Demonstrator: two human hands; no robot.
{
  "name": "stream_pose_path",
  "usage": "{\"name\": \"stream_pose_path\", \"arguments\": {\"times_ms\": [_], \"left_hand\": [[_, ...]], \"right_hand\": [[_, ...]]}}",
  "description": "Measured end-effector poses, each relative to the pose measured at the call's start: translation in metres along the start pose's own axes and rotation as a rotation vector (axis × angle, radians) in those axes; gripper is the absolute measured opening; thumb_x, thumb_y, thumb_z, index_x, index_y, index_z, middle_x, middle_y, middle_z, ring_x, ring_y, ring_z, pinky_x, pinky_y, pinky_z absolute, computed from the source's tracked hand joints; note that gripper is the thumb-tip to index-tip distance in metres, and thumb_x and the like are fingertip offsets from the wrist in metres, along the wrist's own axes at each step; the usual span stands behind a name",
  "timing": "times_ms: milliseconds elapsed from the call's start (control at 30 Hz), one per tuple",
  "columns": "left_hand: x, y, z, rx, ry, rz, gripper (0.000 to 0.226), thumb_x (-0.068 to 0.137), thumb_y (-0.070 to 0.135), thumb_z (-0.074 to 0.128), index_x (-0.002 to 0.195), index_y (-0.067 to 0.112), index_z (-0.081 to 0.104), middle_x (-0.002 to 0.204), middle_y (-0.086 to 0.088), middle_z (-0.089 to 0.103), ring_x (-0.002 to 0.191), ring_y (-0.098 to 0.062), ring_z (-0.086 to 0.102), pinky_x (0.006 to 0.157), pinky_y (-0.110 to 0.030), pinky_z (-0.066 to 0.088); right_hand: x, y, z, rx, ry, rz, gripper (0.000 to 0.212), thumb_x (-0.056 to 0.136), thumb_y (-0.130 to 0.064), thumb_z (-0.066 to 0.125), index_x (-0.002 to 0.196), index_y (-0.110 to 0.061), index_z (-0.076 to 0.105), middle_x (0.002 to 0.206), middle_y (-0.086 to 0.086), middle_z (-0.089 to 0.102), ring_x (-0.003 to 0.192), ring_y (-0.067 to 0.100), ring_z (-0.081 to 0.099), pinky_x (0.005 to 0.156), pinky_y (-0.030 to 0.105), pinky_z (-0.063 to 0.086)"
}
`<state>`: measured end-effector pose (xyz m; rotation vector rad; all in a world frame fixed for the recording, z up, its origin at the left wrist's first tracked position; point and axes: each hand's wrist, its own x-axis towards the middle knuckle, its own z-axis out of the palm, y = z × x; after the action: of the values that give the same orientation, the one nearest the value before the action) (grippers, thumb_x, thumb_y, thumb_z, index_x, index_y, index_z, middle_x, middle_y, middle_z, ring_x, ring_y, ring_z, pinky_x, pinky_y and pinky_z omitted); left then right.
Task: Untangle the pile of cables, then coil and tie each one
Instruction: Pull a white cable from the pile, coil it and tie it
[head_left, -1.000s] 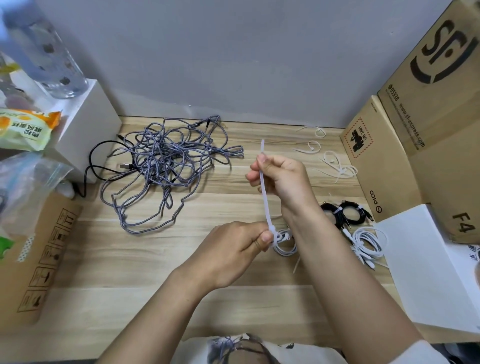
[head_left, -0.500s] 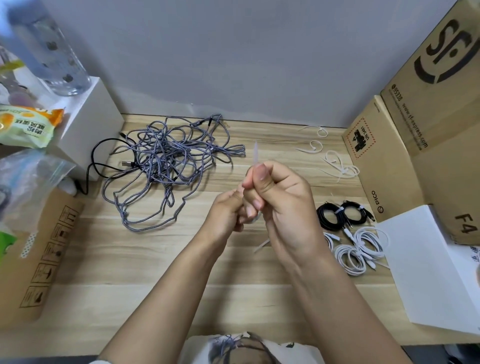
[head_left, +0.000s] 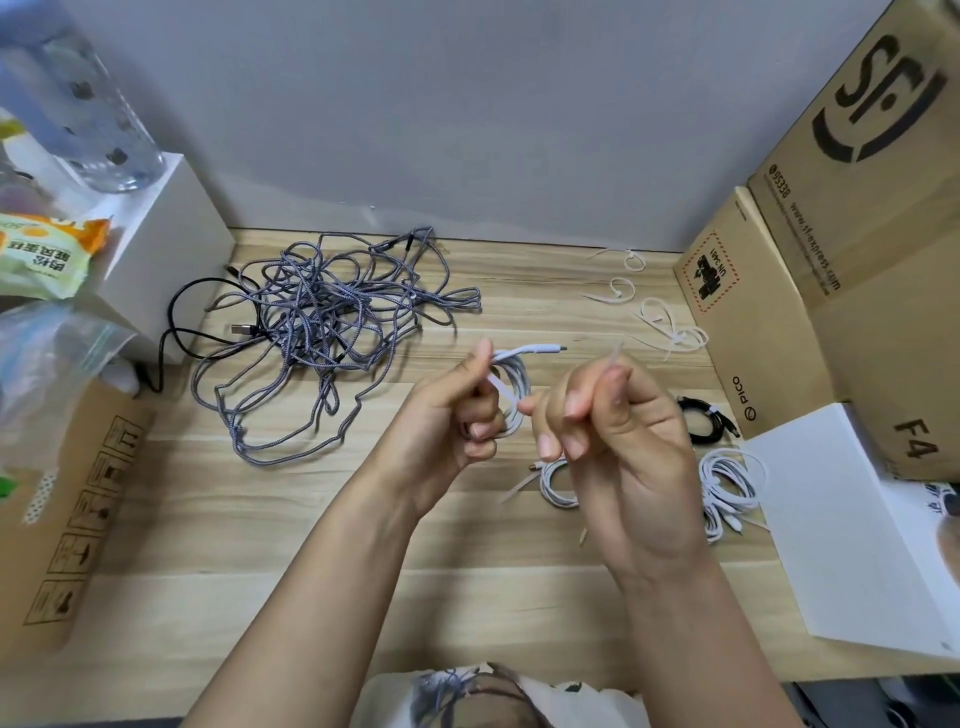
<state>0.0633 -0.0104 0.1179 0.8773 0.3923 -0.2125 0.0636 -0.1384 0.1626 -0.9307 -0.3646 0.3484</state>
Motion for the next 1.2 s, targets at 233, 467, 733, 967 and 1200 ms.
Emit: {"name": "stream_pose_path", "arguments": {"times_ms": [233,467,733,967,1200], "left_hand": [[-0.006,-0.005,0.011,0.271,0.106,0.254,0.041,0.083,0.035,0.060,0.044,0.023,0.055,0.046,0.009,0.028,0.047,-0.009,0.022,0.055,-0.034,0.010],[-0.004,-0.001,0.015,0.283,0.187,0.375,0.047,0.089,0.029,0.057,0.045,0.024,0.043,0.046,0.011,0.029,0.049,-0.010,0.021,0.051,-0.033,0.012],[-0.010,0.005,0.006,0.351,0.048,0.410,0.031,0.083,0.028,0.059,0.053,0.024,0.060,0.048,0.012,0.037,0.044,-0.002,0.028,0.044,-0.017,0.019],[-0.029,0.013,0.000,0.636,-0.098,0.489,0.024,0.072,0.041,0.063,0.062,0.022,0.051,0.057,0.012,0.040,0.055,-0.006,0.033,0.051,-0.019,0.027],[-0.037,0.017,0.005,0.729,-0.168,0.514,0.017,0.070,0.037,0.063,0.060,0.028,0.053,0.053,0.014,0.044,0.049,0.001,0.034,0.047,-0.012,0.027]], "right_hand": [[-0.006,-0.004,0.014,-0.045,0.002,0.004,0.019,0.079,-0.034,0.060,0.064,-0.024,0.064,0.061,-0.012,0.056,0.060,0.004,0.050,0.064,0.012,0.041],[-0.008,0.004,0.022,-0.119,-0.007,0.022,0.020,0.077,-0.042,0.064,0.064,-0.027,0.063,0.062,-0.012,0.054,0.062,0.002,0.045,0.068,0.010,0.038],[-0.006,-0.019,0.007,-0.180,-0.085,0.059,0.022,0.076,-0.044,0.067,0.063,-0.026,0.065,0.058,-0.012,0.055,0.052,0.009,0.037,0.055,0.026,0.027],[0.000,-0.031,-0.011,-0.471,-0.040,0.152,0.020,0.073,-0.030,0.065,0.055,-0.023,0.064,0.051,0.007,0.050,0.036,0.008,0.040,0.042,0.016,0.035],[0.002,-0.033,-0.011,-0.695,-0.045,0.205,0.021,0.075,-0.017,0.061,0.062,-0.001,0.066,0.040,0.000,0.041,0.033,0.011,0.032,0.040,0.019,0.026]]}}
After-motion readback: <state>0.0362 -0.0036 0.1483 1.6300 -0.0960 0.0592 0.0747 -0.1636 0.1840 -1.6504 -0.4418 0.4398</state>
